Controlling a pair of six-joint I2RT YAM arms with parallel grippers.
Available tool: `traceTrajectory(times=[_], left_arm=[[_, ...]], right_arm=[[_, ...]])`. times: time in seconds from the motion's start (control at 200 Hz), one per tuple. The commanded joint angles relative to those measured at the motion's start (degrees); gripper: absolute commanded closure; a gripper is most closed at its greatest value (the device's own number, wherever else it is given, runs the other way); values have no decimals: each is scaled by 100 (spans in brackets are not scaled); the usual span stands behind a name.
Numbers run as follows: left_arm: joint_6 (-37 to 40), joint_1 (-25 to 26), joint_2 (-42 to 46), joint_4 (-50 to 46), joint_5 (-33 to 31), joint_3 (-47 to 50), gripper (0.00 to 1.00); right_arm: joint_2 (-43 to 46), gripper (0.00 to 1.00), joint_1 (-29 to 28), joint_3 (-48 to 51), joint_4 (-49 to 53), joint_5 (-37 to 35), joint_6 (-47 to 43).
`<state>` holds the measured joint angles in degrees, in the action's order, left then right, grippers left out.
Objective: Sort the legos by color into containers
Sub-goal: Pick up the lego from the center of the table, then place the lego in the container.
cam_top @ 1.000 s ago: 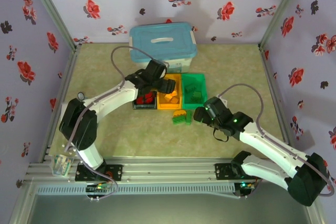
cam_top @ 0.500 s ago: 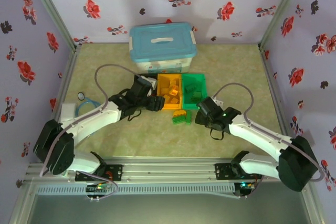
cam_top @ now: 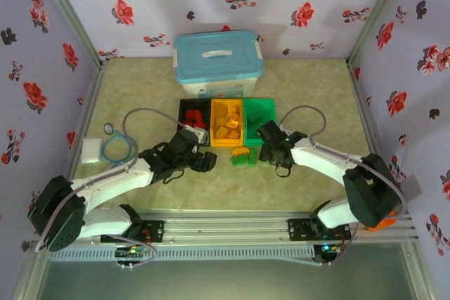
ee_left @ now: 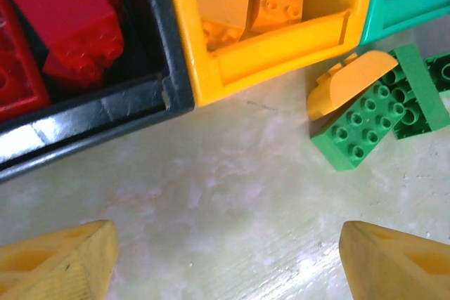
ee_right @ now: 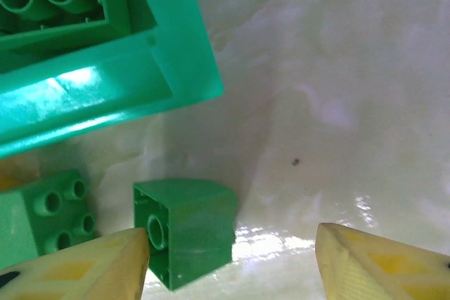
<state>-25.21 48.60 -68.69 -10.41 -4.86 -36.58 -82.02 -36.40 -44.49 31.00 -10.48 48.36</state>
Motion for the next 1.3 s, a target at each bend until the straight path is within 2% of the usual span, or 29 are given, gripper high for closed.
traceTrajectory(times=[0.0, 0.095, 0.265, 0.44, 0.655, 0.89, 1.105, 1.165, 1.18, 1.185, 1.205, 1.21, 1.23, 1.27, 1.295], left_arm=[[-136, 27, 260, 174, 22, 238, 18], [-134, 27, 377, 125, -12, 354, 18], [-157, 27, 420, 170, -35, 449, 19], [-133, 26, 314, 243, -35, 426, 19], [-122, 27, 224, 281, -24, 382, 20], [-204, 65, 320, 294, 69, 392, 21], [-259, 391, 437, 605, 235, 477, 21], [-277, 480, 451, 700, 257, 509, 22], [-281, 502, 452, 714, 250, 524, 21], [-282, 506, 452, 715, 254, 522, 21], [-290, 525, 454, 728, 266, 525, 21], [-295, 531, 453, 731, 266, 527, 21], [-292, 552, 462, 727, 267, 531, 22], [-307, 587, 459, 730, 267, 532, 22], [-302, 604, 453, 724, 263, 541, 22]], right_arm=[[-295, 36, 45, -232, -191, 203, -151], [-528, 38, 46, -231, -301, 268, -143], [-776, 46, 46, -37, -539, 386, -16], [-719, 63, -13, 153, -585, 382, 95], [-242, 77, -86, -149, -32, 44, -21], [-13, 79, 15, -1206, 665, -354, -522], [-736, 77, 344, -2388, 917, -260, -996], [-1009, 69, 473, -2639, 905, -140, -1056], [-1082, 60, 490, -2716, 931, -123, -1075], [-1098, 60, 496, -2754, 941, -118, -1075], [-1181, 42, 502, -2863, 1000, -125, -1082], [-1181, 42, 502, -2863, 1000, -125, -1082], [-1253, 20, 490, -2963, 1059, -159, -1095], [-1283, 10, 428, -3029, 1085, -252, -1104], [-1269, 7, 379, -3025, 1089, -387, -1084]])
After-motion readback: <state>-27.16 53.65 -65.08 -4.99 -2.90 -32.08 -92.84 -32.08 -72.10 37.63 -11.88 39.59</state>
